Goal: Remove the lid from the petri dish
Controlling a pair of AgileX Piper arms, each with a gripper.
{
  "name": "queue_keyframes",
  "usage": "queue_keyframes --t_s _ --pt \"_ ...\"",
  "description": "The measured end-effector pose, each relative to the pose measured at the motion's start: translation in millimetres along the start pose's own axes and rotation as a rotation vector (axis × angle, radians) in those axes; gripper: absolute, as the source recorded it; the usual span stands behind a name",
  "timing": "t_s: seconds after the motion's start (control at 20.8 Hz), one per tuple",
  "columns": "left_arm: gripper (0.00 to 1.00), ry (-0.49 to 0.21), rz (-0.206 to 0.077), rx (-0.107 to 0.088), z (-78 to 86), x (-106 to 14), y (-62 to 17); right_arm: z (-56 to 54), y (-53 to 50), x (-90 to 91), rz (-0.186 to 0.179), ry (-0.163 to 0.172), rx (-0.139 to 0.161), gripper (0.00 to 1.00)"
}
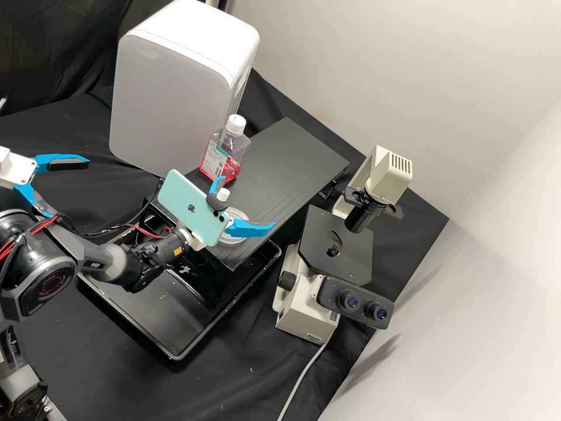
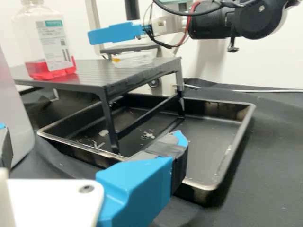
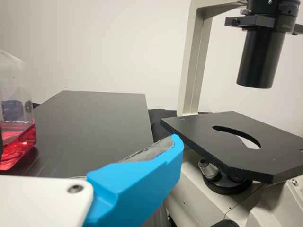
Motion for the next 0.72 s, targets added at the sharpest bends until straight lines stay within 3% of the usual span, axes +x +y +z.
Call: queue_keyframes --t_s 0.29,0.72 --pt "1.0 -0.014 -0.006 -0.011 -1.2 1.3 0.0 0.0 0.0 0.0 0.0 0.0 0.0 1.0" --pt "1.0 -0.022 -0.01 -0.008 -0.5 1.4 -0.6 1.8 -1.5 -9.5 -0.006 -0.006 0.0 1.0"
